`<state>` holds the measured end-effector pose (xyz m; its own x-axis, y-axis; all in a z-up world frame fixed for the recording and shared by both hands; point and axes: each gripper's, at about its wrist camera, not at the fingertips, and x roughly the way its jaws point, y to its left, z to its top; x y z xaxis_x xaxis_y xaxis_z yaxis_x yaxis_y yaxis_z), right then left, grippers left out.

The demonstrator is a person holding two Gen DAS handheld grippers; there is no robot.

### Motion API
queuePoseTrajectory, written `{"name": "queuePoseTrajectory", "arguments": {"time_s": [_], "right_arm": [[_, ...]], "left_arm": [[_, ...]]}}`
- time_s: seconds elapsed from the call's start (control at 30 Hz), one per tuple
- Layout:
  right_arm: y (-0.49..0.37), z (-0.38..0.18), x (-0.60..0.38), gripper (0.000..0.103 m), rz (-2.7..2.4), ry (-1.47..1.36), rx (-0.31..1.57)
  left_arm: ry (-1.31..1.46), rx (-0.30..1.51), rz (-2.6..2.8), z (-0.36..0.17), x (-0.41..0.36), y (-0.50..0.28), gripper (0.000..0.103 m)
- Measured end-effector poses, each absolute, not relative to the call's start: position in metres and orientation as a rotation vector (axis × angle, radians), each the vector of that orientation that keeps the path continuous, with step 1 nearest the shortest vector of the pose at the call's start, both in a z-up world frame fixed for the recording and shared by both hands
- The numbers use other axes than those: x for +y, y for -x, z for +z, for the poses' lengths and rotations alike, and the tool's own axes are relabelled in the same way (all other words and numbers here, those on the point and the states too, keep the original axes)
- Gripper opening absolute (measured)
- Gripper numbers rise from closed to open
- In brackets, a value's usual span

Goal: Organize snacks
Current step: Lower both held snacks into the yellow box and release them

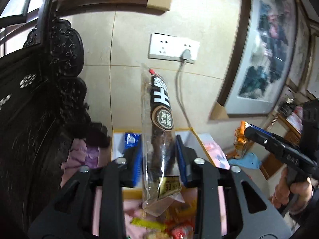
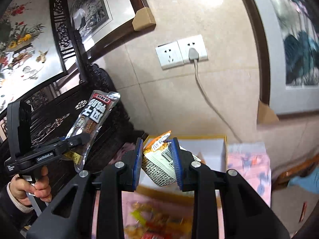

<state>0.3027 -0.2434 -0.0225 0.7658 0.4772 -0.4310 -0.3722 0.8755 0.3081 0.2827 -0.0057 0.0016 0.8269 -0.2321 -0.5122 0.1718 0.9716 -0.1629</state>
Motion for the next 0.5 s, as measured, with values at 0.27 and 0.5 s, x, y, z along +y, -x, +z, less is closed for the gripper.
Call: {"name": "queuePoseTrajectory", "arguments": {"time_s": [0.27, 0.5], "right_arm": [[-0.283, -0.028, -0.239, 0.093, 0.322, -0.136, 0.523], [-0.231, -0.061, -0.247, 0.093, 0.326, -0.094, 0.591]], "left_arm": [[0.121, 0.533, -0.076, -0.003, 0.0, -0.262, 0.098], [0.151, 0.597, -0.081, -0.029, 0.017, -0.205, 0.098]]}}
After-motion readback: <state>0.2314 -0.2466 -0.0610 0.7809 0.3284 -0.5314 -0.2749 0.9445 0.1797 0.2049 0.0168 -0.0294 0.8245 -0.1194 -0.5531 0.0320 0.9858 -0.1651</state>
